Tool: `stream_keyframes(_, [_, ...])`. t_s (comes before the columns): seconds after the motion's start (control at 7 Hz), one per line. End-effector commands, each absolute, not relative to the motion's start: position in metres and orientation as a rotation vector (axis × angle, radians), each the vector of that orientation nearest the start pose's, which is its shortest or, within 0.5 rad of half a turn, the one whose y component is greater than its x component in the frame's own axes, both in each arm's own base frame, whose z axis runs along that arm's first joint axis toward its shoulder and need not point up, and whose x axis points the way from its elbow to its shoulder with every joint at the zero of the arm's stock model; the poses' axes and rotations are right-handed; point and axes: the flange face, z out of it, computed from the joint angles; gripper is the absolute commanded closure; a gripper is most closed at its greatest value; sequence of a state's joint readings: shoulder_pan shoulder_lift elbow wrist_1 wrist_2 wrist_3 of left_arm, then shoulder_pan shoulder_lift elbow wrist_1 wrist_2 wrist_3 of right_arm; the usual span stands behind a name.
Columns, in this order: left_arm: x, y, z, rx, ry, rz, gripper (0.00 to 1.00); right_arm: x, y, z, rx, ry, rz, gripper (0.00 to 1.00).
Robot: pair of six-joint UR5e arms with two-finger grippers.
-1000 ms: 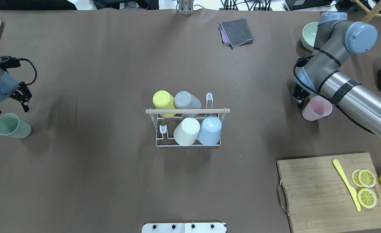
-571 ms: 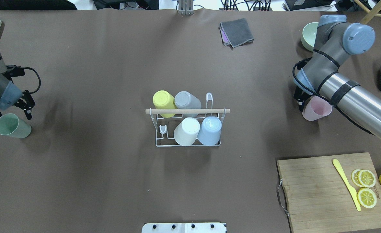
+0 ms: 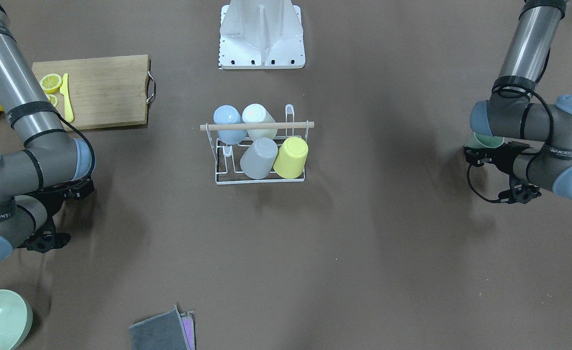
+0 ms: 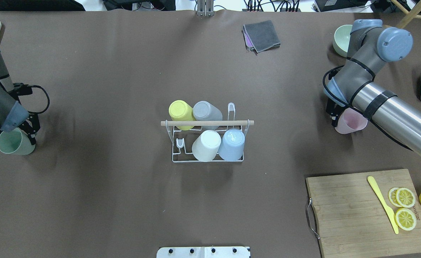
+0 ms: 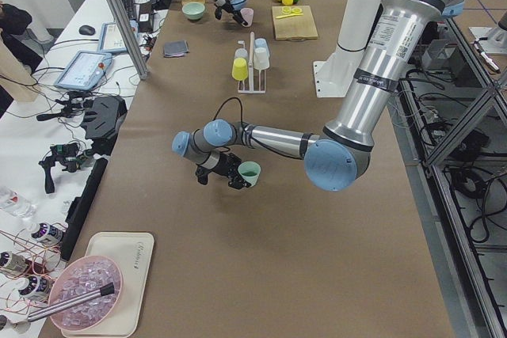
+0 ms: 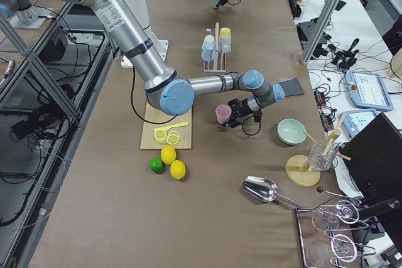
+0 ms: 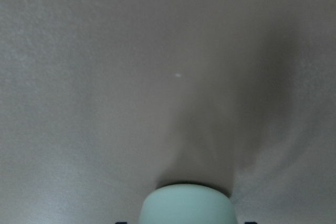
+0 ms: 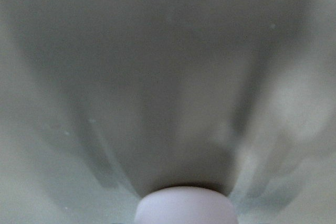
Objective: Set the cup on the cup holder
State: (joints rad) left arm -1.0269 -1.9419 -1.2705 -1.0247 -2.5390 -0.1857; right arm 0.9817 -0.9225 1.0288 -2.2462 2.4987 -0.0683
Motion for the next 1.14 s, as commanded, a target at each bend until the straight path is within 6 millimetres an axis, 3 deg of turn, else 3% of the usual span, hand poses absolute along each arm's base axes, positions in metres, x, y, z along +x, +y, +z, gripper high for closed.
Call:
stream_keyframes(0.0, [0.27,-0.548,0.624,-0.737,0.738,0.099,1.0,-0.346,-0.609,0.565,-0.756,-0.74,-0.327,0.55])
stream_keyframes(0.14, [0.243,-0.564,0.619,-0.7,0.762,0.065,1.0,-0.345,-0.609,0.564,-0.758,-0.743,-0.322,0.71])
stream_keyframes(0.29, [0.206,-0.587,0.611,-0.627,0.802,0.028,1.0,-0.345,-0.609,0.564,-0.759,-0.745,-0.322,0.75])
stream_keyframes(0.43, [0.171,-0.608,0.601,-0.526,0.847,0.005,1.0,-0.346,-0.61,0.561,-0.753,-0.749,-0.326,0.75])
stream_keyframes(0.57, [0.148,-0.622,0.589,-0.438,0.879,-0.018,1.0,-0.332,-0.62,0.553,-0.722,-0.777,-0.329,0.73])
stream_keyframes(1.0, [0.103,-0.658,0.553,-0.122,0.899,-0.161,1.0,-0.296,-0.641,0.503,-0.466,-0.968,-0.564,0.72])
